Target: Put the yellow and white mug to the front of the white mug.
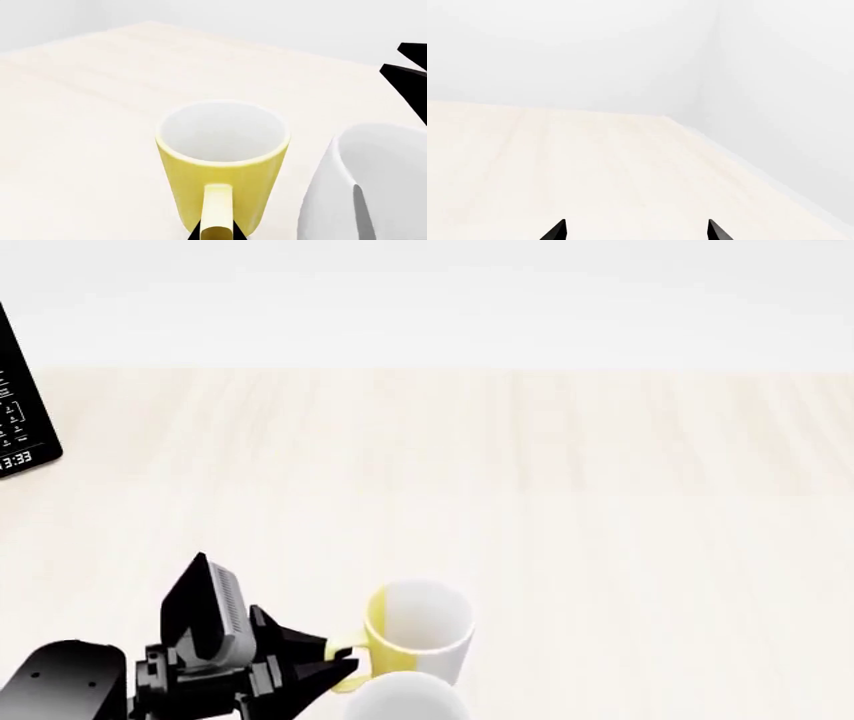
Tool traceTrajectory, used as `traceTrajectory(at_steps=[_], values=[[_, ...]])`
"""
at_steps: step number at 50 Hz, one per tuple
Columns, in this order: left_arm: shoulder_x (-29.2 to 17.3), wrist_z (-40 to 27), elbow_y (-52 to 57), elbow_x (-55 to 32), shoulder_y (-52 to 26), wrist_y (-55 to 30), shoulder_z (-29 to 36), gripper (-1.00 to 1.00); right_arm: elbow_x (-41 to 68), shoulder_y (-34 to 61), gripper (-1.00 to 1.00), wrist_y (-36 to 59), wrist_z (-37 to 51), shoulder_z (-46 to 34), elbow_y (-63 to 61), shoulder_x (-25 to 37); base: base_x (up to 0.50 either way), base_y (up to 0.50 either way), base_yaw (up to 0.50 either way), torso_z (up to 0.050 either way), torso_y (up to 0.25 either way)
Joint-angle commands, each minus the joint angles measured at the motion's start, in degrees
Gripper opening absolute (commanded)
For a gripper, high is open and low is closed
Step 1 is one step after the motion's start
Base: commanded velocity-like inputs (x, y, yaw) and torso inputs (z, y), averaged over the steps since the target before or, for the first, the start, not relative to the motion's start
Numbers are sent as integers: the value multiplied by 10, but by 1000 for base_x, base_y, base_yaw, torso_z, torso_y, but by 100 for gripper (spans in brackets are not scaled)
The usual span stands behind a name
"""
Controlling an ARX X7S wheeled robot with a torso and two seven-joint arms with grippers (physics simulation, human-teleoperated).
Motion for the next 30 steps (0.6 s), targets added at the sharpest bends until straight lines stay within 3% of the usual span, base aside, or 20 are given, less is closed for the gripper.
traceTrajectory(at_steps=[1,11,21,30], values=[[0,-13,0,-4,5,0,0,-100,1,0,100,-1,1,-2,0,2,0,0,0,0,0],[0,-16,0,-11,6,-9,-2,-100,1,1,100,-1,3,-5,2,2,0,0,0,0,0],[5,-14,0,-14,-4,-76,-33,-100,1,-1,100,-2,5,-6,0,3,0,0,0,0,0],[4,-18,0,-3,6,-52,-19,-100,2,-1,100,-3,6,-6,-2,5,0,0,0,0,0]])
